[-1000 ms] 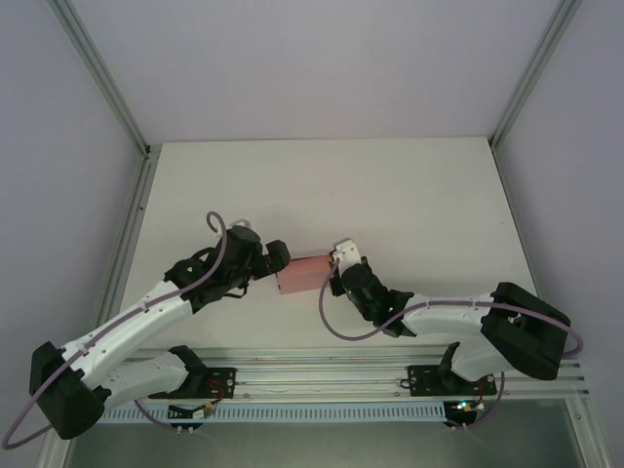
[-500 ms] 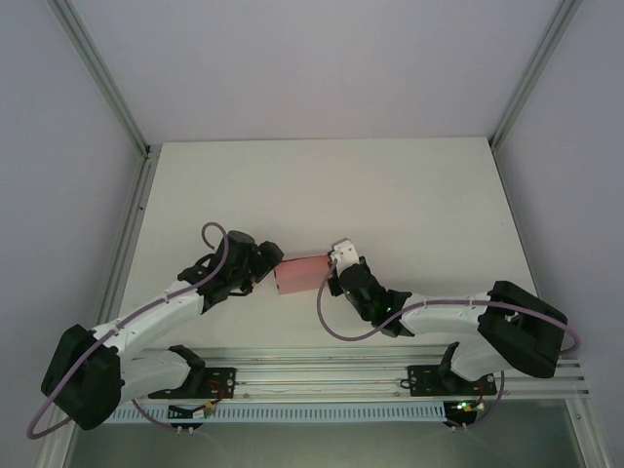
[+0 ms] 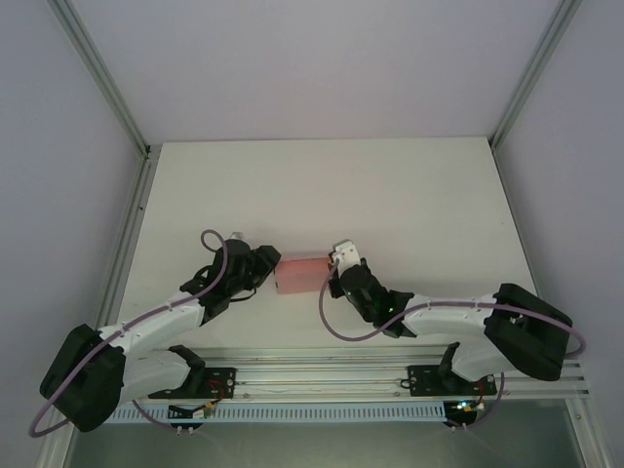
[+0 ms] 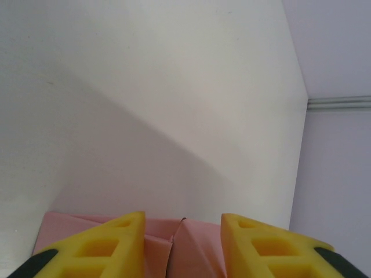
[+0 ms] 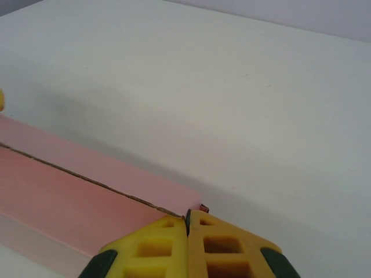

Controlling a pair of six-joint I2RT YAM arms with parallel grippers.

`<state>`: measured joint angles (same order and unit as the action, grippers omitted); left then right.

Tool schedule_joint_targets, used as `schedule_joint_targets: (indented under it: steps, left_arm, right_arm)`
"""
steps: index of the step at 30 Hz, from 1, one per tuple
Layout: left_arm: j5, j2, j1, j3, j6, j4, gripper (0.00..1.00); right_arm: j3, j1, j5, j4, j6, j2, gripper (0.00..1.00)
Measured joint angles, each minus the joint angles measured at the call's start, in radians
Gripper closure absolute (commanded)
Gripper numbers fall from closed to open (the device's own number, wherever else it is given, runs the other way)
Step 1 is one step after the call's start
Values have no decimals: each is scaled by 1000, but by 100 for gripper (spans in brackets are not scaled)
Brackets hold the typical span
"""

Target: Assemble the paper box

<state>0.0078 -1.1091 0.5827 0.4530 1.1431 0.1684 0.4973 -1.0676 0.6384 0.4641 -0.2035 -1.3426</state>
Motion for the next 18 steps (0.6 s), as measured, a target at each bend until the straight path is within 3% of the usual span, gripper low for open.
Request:
schedule_joint_targets:
  steps: [8, 18]
  left_arm:
    - [-78, 19, 47, -91, -31, 151, 68]
    - [-175, 56, 116, -125, -119, 174, 68]
  right_arm:
    - [-1, -7, -61, -153, -90, 104, 66]
    - [40, -7, -125, -248, -169, 195, 40]
